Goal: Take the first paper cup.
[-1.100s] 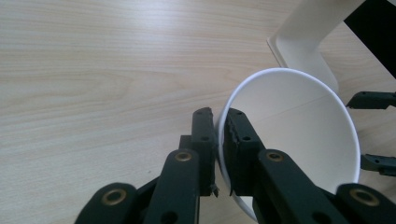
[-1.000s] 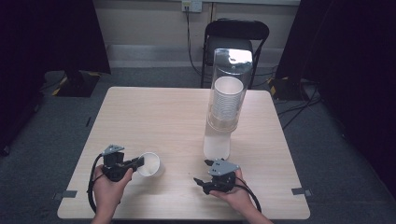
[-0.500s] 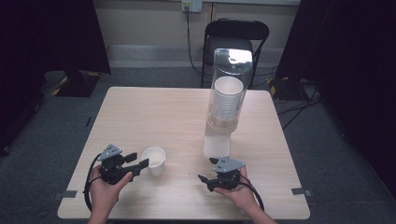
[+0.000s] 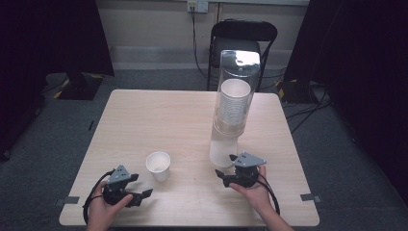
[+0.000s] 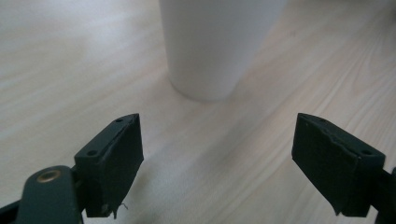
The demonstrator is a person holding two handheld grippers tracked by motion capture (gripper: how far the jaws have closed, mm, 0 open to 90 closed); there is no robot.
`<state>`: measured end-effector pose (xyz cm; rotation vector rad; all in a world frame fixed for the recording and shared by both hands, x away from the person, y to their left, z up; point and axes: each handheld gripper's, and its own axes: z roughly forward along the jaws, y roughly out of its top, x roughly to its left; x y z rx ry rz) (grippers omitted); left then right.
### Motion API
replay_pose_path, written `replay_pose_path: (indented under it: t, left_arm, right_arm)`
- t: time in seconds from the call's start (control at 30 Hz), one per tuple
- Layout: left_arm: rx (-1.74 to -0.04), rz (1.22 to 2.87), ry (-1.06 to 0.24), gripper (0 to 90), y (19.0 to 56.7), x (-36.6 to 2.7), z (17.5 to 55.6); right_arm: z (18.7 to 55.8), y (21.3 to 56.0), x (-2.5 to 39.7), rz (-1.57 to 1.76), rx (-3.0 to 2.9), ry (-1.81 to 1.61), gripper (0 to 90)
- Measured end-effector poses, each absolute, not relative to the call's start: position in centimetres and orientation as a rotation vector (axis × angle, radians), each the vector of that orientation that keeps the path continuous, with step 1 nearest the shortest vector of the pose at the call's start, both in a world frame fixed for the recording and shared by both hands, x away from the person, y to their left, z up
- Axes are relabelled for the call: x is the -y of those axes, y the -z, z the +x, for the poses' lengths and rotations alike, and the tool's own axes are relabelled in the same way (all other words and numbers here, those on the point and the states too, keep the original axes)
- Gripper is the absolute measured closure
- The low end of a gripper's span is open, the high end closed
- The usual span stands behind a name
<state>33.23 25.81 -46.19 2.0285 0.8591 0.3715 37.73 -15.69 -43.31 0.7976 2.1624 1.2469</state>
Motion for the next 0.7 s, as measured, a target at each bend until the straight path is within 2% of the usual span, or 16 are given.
replay_pose_path:
  t: [0.17,0.37,0.7]
  left_arm:
    - [-0.811,2.090,-0.377,16.1,47.4,-25.3,33.1]
    - [-0.763,2.131,-0.444,15.5,47.6,-24.9,32.9]
    - [-0.762,2.140,-0.443,14.4,47.6,-24.8,32.8]
  right_arm:
    - [39.0,42.5,16.8,0.886,-2.068,-1.256,19.7]
    - [40.8,41.2,17.6,0.927,-1.969,-1.312,20.9]
    - [42.5,38.4,16.4,0.919,-1.902,-1.354,21.4]
